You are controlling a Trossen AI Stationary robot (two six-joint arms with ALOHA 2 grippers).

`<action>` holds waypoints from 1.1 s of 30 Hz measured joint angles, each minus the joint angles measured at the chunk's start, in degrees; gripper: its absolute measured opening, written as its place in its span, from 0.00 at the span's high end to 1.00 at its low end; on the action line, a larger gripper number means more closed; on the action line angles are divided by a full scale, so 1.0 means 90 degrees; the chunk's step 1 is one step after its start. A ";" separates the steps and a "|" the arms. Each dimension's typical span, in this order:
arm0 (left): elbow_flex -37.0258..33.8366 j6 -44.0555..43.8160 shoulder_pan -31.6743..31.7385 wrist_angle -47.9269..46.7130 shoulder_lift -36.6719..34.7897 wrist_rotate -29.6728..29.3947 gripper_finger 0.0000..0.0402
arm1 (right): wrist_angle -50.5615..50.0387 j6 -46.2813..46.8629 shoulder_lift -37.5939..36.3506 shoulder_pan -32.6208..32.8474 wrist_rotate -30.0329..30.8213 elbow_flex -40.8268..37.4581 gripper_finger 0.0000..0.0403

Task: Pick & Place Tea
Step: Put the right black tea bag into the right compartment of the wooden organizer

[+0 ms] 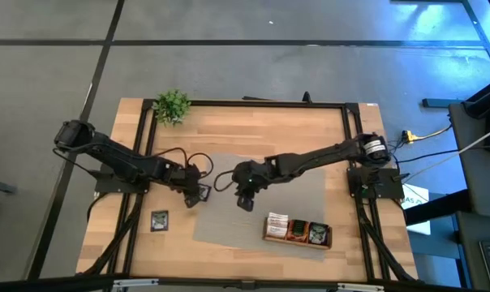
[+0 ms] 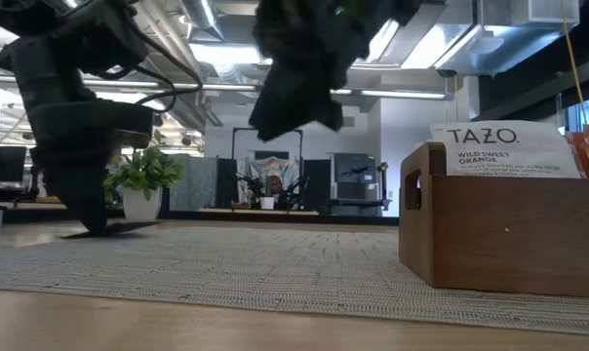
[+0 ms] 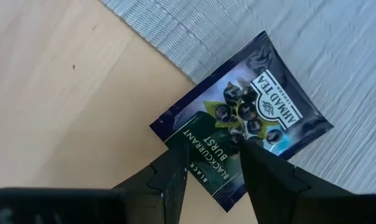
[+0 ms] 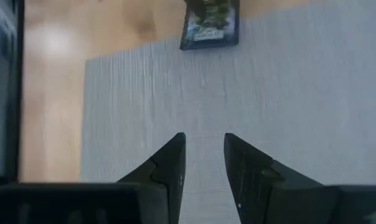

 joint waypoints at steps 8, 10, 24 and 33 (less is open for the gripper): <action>-0.0013 -0.1520 0.0003 0.0183 0.0010 -0.0339 0.64 | 0.1101 0.1421 0.0572 -0.0321 -0.0336 0.0000 0.72; -0.0013 -0.1757 0.0003 0.0209 0.0010 -0.0385 0.64 | 0.1360 0.1417 0.0646 -0.0345 -0.0339 0.0000 0.72; 0.0018 -0.2592 -0.0009 0.1649 0.0892 -0.0639 0.64 | 0.2483 0.2341 0.1469 -0.0439 -0.1304 0.0000 0.64; 0.0007 -0.2599 -0.0009 0.1823 0.0957 -0.0648 0.64 | 0.2193 0.2911 0.1563 -0.0661 -0.1571 0.0000 0.29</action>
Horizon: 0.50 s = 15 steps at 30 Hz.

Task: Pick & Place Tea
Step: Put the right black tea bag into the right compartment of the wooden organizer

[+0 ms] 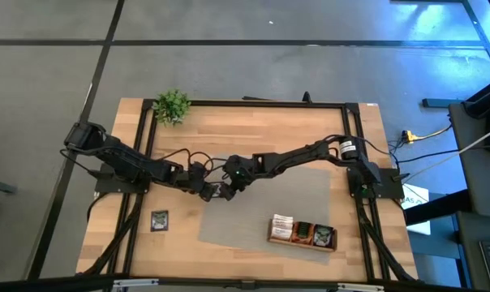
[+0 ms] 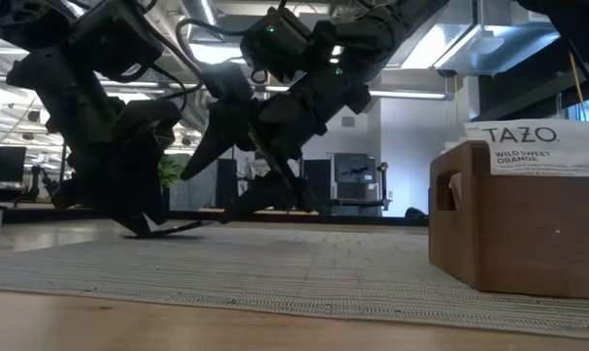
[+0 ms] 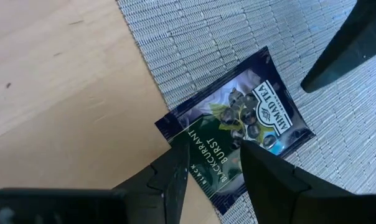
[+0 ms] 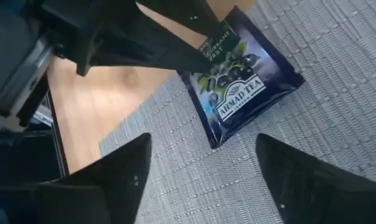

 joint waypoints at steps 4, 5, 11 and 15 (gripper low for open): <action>0.0000 -0.0002 0.0000 -0.0007 0.0002 -0.0005 0.64 | 0.0009 0.0158 0.0019 0.0003 0.0190 0.0000 0.23; 0.0000 -0.0002 0.0000 -0.0007 0.0005 -0.0005 0.64 | 0.0012 0.0169 0.0022 0.0002 0.0221 0.0000 0.22; -0.0005 -0.0004 -0.0002 0.0025 0.0007 -0.0051 0.64 | 0.0170 0.0495 0.0077 0.0002 0.0453 0.0000 0.22; -0.0005 -0.0005 -0.0002 0.0032 0.0007 -0.0058 0.64 | 0.0292 0.0656 0.0111 0.0001 0.0446 0.0012 0.23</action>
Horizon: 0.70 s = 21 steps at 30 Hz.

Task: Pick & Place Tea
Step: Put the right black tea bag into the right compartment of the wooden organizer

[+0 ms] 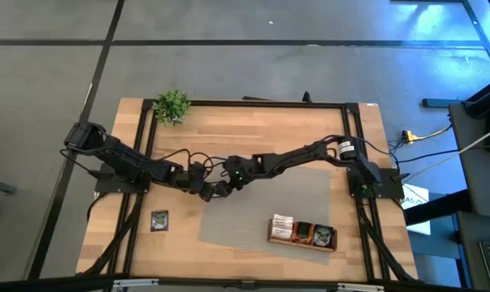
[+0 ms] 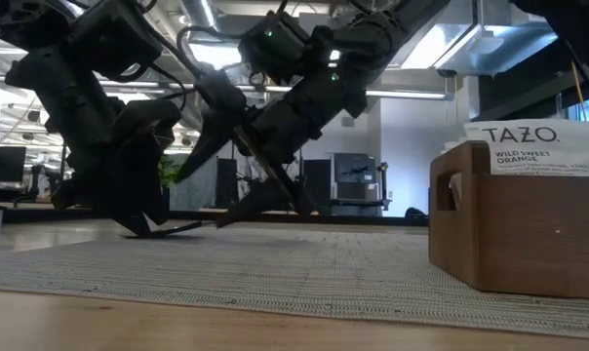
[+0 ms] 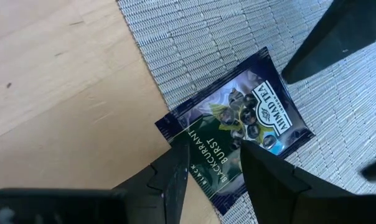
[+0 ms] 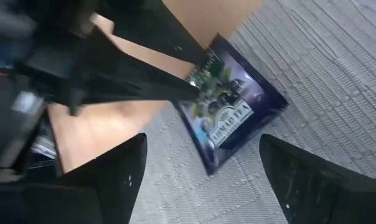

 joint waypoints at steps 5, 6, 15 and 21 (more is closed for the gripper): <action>-0.0002 -0.0053 -0.0002 0.0015 0.0002 -0.0041 0.64 | 0.0044 0.0118 0.0136 -0.0001 -0.0100 -0.0002 0.28; -0.0003 -0.0054 0.0000 0.0019 0.0002 -0.0045 0.64 | 0.0038 0.0138 0.0145 -0.0001 -0.0129 -0.0007 0.29; -0.0003 -0.0046 0.0000 -0.0014 0.0005 -0.0073 0.64 | 0.0484 0.0149 0.0318 -0.0001 -0.0181 -0.0005 0.41; -0.0003 -0.0044 0.0000 -0.0024 0.0005 -0.0105 0.64 | 0.0464 0.0094 0.0318 -0.0001 -0.0082 -0.0007 0.57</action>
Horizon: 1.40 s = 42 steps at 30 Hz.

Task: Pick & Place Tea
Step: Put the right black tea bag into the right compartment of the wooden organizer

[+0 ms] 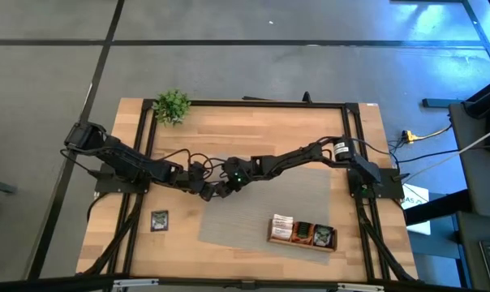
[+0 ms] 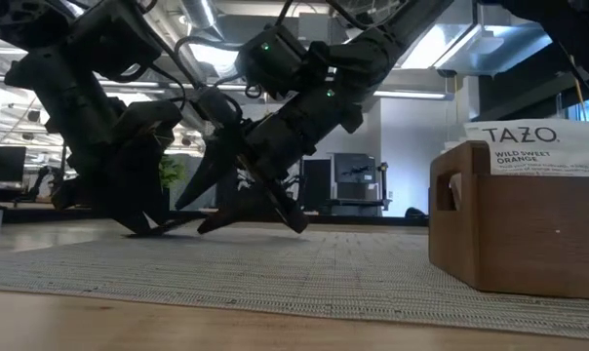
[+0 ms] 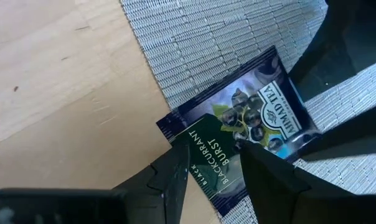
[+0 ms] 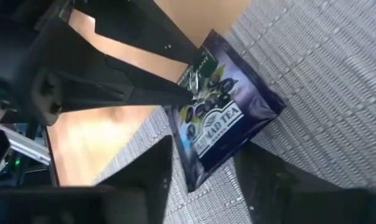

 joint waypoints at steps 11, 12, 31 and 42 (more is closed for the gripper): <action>-0.0004 0.0274 0.0000 -0.0002 -0.0005 -0.0080 0.64 | 0.0004 -0.0288 0.0000 -0.0002 0.0293 0.0000 0.89; -0.0005 0.0324 0.0000 -0.0002 -0.0040 -0.0085 0.64 | -0.0004 -0.0313 0.0000 -0.0002 0.0304 0.0000 0.91; -0.0019 0.2666 0.0002 0.0512 -0.3199 -0.0673 0.64 | -0.1135 -0.1934 -0.1453 -0.0045 0.1407 -0.0005 0.96; -0.0009 0.4244 -0.0086 0.3703 -0.3196 -0.0677 0.64 | -0.4652 -0.2262 -0.4291 0.0911 0.4549 -0.0005 0.94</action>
